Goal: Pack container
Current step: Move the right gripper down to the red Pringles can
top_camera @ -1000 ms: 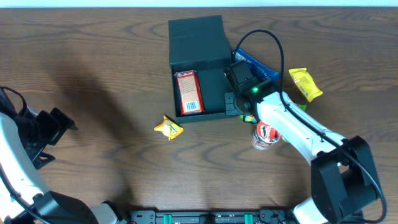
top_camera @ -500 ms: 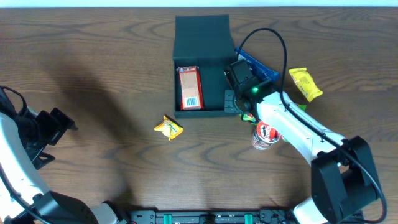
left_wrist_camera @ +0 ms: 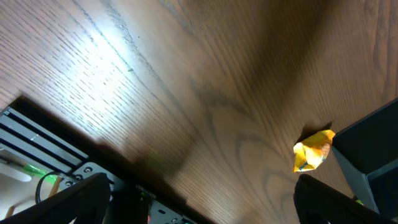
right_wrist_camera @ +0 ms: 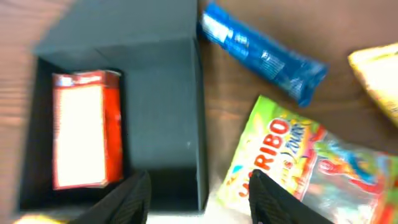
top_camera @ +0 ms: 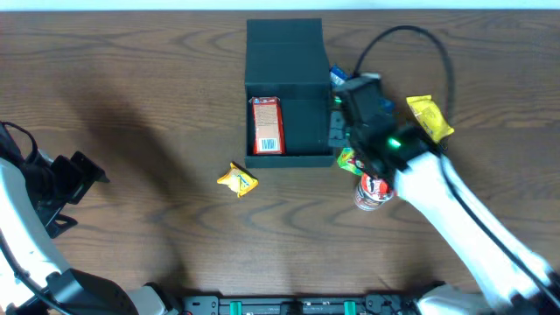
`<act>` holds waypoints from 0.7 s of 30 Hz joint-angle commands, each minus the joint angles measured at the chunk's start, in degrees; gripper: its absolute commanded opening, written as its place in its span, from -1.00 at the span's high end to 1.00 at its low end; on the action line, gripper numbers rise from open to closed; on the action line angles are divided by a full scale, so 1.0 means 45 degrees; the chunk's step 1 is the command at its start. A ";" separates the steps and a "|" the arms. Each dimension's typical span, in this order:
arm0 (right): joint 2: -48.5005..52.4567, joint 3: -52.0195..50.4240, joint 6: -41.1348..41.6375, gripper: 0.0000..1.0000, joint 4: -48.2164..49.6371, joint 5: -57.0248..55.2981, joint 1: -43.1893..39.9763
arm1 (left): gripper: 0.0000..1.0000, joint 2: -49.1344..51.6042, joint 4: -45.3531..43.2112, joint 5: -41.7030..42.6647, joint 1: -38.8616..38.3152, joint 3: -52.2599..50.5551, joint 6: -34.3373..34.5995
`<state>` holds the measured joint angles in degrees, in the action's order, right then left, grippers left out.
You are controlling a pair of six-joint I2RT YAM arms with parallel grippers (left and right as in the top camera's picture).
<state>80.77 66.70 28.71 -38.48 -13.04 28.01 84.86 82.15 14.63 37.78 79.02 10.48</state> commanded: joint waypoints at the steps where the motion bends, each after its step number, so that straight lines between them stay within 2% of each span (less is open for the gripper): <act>1: -0.1661 0.0102 -0.0748 -0.08 -0.1117 -0.0442 0.0117 | -0.90 -0.0044 0.0024 -0.0049 0.0049 0.0141 0.0000; 5: -0.2973 0.0073 -0.0335 -0.33 -0.4007 -0.0437 0.0102 | -0.91 -0.0044 0.0024 -0.0044 0.0049 0.0141 0.0000; 6: -0.3138 0.0049 0.0029 -0.54 -0.4517 -0.0437 0.0102 | -0.91 -0.0044 0.0019 -0.0049 0.0049 0.0141 0.0000; 7: -0.3322 0.0005 0.0539 -0.84 -0.5110 -0.0437 0.0102 | -0.90 -0.0044 0.0019 -0.0049 0.0049 0.0141 0.0000; 8: -0.3502 -0.0112 0.0971 -0.99 -0.5605 -0.0374 0.0102 | -0.90 -0.0044 0.0024 -0.0049 0.0049 0.0141 0.0000; 12: -0.4197 -0.1370 0.1341 -0.98 -0.5775 0.0335 0.0107 | -0.90 -0.0044 0.0019 -0.0044 0.0049 0.0141 0.0000; 17: -0.4726 -0.4269 0.1778 -0.99 -0.4022 0.0359 0.0102 | -0.91 -0.0044 0.0024 -0.0049 0.0049 0.0141 0.0005; 21: -0.4721 -0.5702 0.1928 -0.99 -0.2846 0.0379 0.0102 | -0.91 -0.0044 0.0019 -0.0049 0.0049 0.0141 0.0000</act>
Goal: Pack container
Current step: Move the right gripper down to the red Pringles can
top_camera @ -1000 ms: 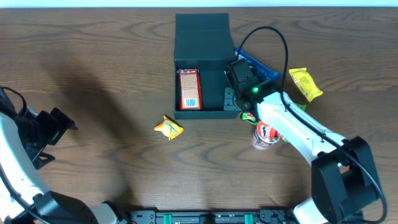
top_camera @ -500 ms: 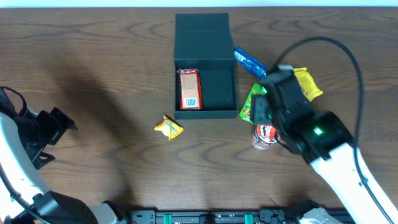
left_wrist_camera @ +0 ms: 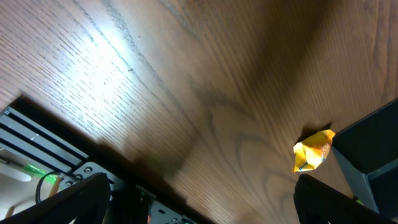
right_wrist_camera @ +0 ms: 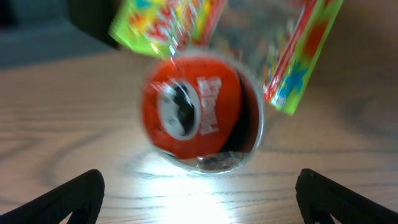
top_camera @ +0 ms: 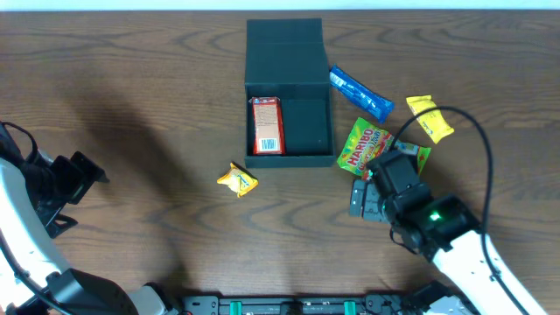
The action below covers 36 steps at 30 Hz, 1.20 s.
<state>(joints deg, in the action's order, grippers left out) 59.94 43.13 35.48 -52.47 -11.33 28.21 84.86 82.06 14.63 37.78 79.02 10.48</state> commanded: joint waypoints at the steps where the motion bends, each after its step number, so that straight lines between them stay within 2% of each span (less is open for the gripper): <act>1: -0.0087 -0.0651 0.0544 -0.98 0.0393 -0.0005 0.0058 | -0.90 -0.0044 0.0044 -0.0049 0.0049 0.0141 0.0000; 7: -0.0068 -0.1399 0.0539 -0.98 0.1846 0.0000 0.0058 | -0.90 -0.0044 0.0039 -0.0049 0.0049 0.0141 0.0000; 16: 0.0374 -0.1443 0.0476 -0.97 0.2788 -0.0306 0.0049 | -0.91 -0.0044 0.0039 -0.0044 0.0049 0.0141 0.0000; 21: 0.1243 -0.1443 0.0486 -0.64 0.2914 -0.0306 0.0049 | -0.90 -0.0044 0.0044 -0.0049 0.0049 0.0141 0.0000; 29: 0.1554 -0.1443 0.0481 -0.44 0.3633 -0.0355 0.0049 | -0.90 -0.0044 0.0044 -0.0049 0.0049 0.0141 0.0000; 32: 0.1549 -0.1443 0.0481 -0.50 0.3895 -0.0729 0.0049 | -0.90 -0.0049 0.0039 -0.0044 0.0049 0.0141 0.0000; 36: 0.1554 -0.1443 0.0476 -0.79 0.4090 -0.1166 0.0000 | -0.91 -0.0044 0.0039 -0.0049 0.0049 0.0141 0.0000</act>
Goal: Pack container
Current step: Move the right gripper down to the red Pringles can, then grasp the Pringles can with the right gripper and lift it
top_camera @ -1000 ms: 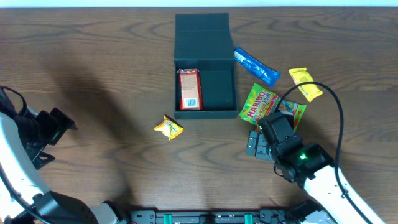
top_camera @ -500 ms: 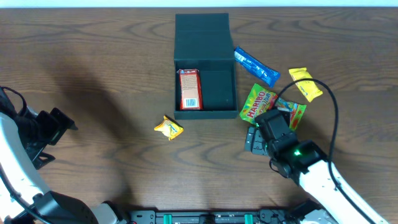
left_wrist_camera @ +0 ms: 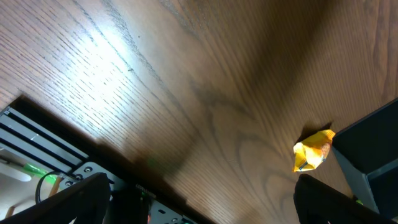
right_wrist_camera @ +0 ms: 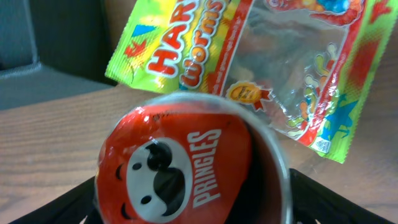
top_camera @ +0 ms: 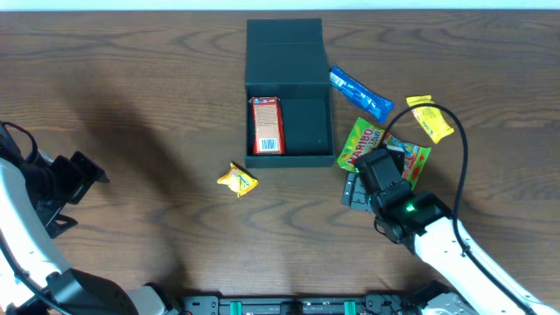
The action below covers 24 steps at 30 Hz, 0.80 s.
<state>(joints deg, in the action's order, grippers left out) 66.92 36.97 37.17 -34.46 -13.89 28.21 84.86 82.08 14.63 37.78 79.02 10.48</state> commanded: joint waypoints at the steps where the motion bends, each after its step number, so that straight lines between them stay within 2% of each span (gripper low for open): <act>1: 0.0005 -0.0073 0.0107 -0.79 0.0155 -0.0593 -0.0073 | -0.90 -0.0044 0.0039 -0.0049 0.0049 0.0141 0.0000; 3: 0.0005 -0.0073 0.0107 -0.77 0.0243 -0.0583 -0.0185 | -0.90 -0.0044 0.0034 -0.0049 0.0049 0.0141 0.0000; 8: 0.0005 -0.0073 0.0102 -0.53 0.0330 -0.0583 -0.0277 | -0.91 -0.0044 0.0034 -0.0049 0.0049 0.0141 0.0000; 18: -0.0126 -0.0063 0.0102 -0.50 0.0316 -0.0126 -0.0277 | -0.91 -0.0044 0.0034 -0.0049 0.0049 0.0141 0.0000; 24: -0.1253 0.0112 0.0097 -0.45 -0.0359 0.0461 -0.0277 | -0.90 -0.0044 0.0034 -0.0049 0.0049 0.0141 0.0000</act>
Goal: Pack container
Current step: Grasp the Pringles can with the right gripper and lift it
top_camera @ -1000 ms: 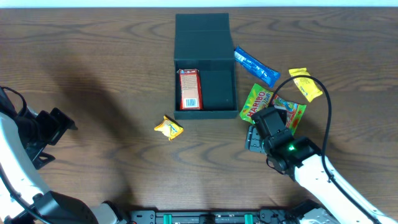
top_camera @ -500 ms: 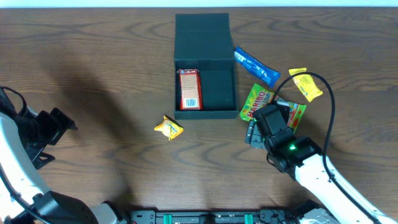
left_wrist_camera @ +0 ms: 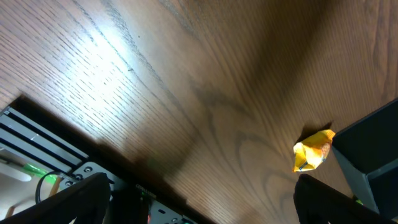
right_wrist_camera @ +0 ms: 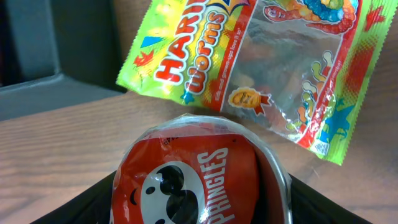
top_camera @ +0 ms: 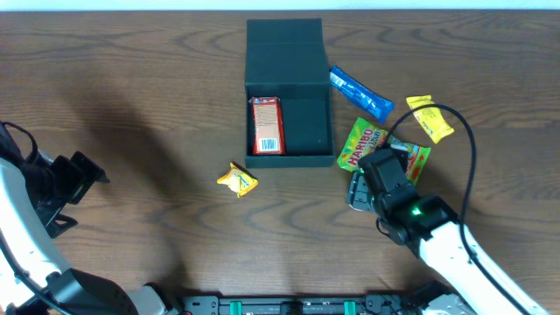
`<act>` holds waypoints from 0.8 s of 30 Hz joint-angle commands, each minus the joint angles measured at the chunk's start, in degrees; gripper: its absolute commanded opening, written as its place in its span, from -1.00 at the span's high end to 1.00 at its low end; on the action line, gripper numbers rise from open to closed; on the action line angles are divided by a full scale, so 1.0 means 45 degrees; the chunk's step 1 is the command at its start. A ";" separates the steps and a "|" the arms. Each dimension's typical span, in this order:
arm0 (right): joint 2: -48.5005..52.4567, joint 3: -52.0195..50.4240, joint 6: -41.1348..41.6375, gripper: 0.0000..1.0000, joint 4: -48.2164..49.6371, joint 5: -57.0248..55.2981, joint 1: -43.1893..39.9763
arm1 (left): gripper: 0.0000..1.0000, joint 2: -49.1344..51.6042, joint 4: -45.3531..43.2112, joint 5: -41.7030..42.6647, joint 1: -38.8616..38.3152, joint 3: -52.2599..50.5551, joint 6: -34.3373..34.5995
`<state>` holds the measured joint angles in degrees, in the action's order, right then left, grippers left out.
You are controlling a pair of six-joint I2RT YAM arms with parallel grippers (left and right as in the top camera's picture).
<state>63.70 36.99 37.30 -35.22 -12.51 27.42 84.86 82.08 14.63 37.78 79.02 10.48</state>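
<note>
The black container [top_camera: 308, 52] lies open at the table's back middle, a red carton [top_camera: 266, 125] in its left half. A small red Pringles can [right_wrist_camera: 199, 174] stands by the box's front right corner, beside a green Haribo bag [right_wrist_camera: 249, 68]. My right gripper [right_wrist_camera: 202, 190] is down over the can, one finger pressed against each side of it. Over at the far left, my left gripper [left_wrist_camera: 199, 199] hangs open above bare wood. It holds nothing.
A crumpled yellow wrapper [top_camera: 238, 179] lies left of the box front and also shows as the wrapper [left_wrist_camera: 313, 150] in the left wrist view. A blue bar [top_camera: 359, 94] and a yellow packet [top_camera: 429, 118] lie right of the box. The right arm's cable arcs over the packet.
My right gripper has sunk a little lower round the Pringles can and shifted slightly right; its fingers now touch both sides. The left arm has not moved.
My right gripper was first over the box's right edge, with the blue bar and Haribo bag in view. It then stood open above the Pringles can, later lower with the can between its fingers, and now shut on it. The left arm stayed still.
</note>
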 commanded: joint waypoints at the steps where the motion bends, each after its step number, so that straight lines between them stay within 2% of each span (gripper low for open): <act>1: -0.0695 0.0199 0.0029 -0.45 -0.0359 0.0160 -0.0102 | -0.91 -0.0044 0.0034 -0.0044 0.0049 0.0141 0.0000; 9: -0.1622 0.1953 -0.0267 -0.43 -0.2467 0.0199 -0.0097 | -0.91 -0.0044 0.0039 -0.0044 0.0049 0.0141 0.0000; 14: -0.1860 0.2968 -0.0588 -0.43 -0.2914 0.1515 -0.0097 | -0.91 -0.0044 0.0034 -0.0049 0.0049 0.0141 0.0000; 18: -0.1705 0.3211 -0.0583 -0.44 -0.2176 0.2730 -0.0102 | -0.90 -0.0044 0.0039 -0.0049 0.0049 0.0141 0.0000; 24: -0.0709 0.3211 -0.0311 -0.44 0.0495 0.5051 -0.0102 | -0.90 -0.0044 0.0034 -0.0049 0.0049 0.0141 0.0000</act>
<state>58.41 50.26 35.51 -35.70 3.16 27.42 84.86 82.08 14.63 37.78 79.02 10.48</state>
